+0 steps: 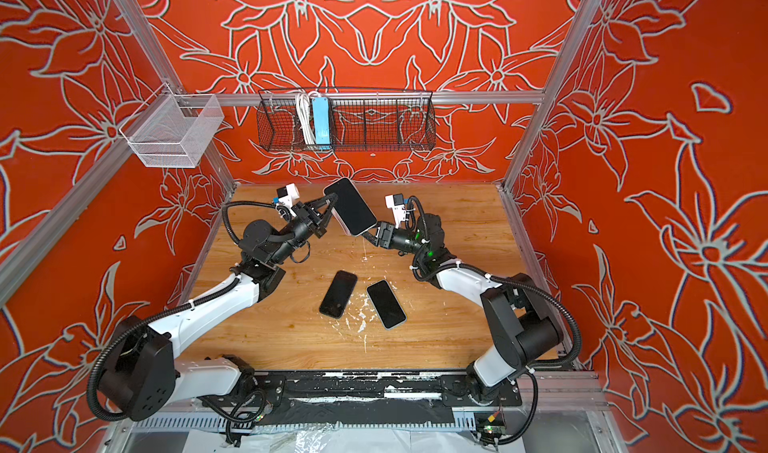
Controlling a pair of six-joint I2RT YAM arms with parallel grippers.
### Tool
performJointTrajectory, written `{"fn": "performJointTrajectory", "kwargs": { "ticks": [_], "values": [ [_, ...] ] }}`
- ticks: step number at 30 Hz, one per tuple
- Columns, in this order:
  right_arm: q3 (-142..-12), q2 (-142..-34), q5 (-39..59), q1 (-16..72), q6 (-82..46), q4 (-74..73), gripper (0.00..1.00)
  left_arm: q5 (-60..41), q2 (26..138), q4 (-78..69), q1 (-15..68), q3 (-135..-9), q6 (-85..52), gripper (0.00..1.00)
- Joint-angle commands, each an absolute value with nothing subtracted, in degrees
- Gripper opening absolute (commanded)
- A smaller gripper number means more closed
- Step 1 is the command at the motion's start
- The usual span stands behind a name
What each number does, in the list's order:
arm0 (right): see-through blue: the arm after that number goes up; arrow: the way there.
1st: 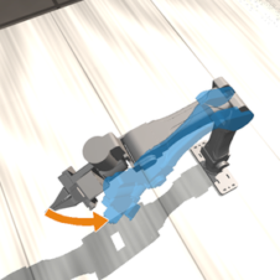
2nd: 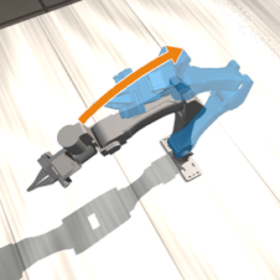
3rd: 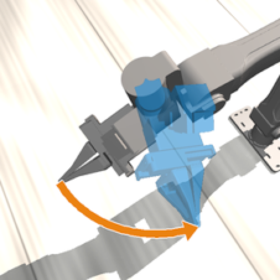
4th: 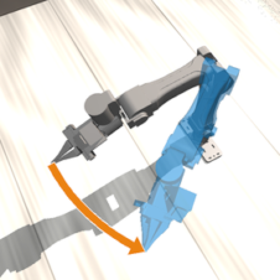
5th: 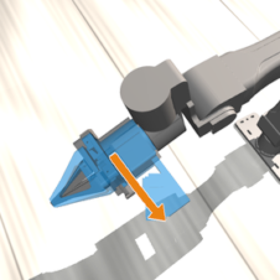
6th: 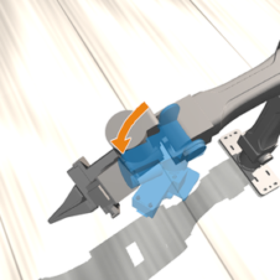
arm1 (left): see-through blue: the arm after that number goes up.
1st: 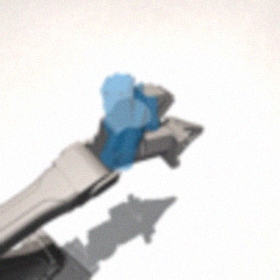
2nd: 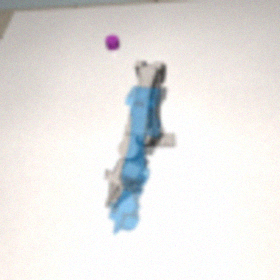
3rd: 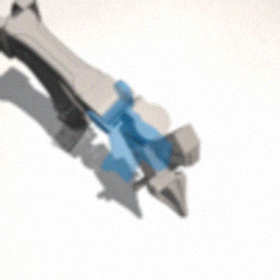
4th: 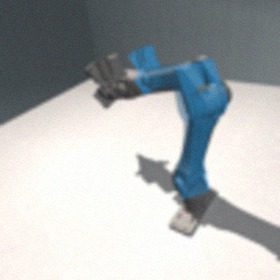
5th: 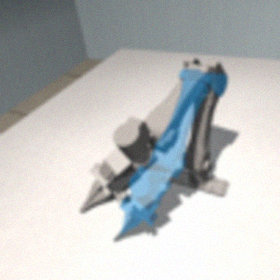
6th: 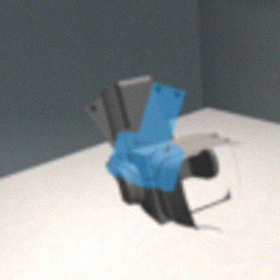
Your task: Take the phone out of the phone case
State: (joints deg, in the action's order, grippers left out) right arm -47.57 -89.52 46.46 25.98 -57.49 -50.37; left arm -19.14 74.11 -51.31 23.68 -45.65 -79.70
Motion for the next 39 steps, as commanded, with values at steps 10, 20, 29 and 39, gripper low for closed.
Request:
{"fn": "performJointTrajectory", "kwargs": {
  "ticks": [10,20,29,39],
  "values": [
    [-46.28,-86.86,44.11,24.13,-57.84,-55.42,0.69,-21.46,72.31,-58.21,24.61,-46.14,-80.33,0.00],
    [-45.57,-86.81,44.56,23.98,-60.07,-60.08,0.61,-21.38,73.64,-58.62,24.61,-46.06,-80.42,0.00],
    [-45.66,-87.69,45.33,23.99,-62.65,-63.18,0.43,-21.12,74.98,-59.08,24.52,-46.29,-79.83,0.00],
    [-43.69,-86.64,44.73,24.31,-66.04,-65.08,0.32,-20.23,76.18,-57.87,23.47,-47.25,-77.02,0.00]
  ]
}}
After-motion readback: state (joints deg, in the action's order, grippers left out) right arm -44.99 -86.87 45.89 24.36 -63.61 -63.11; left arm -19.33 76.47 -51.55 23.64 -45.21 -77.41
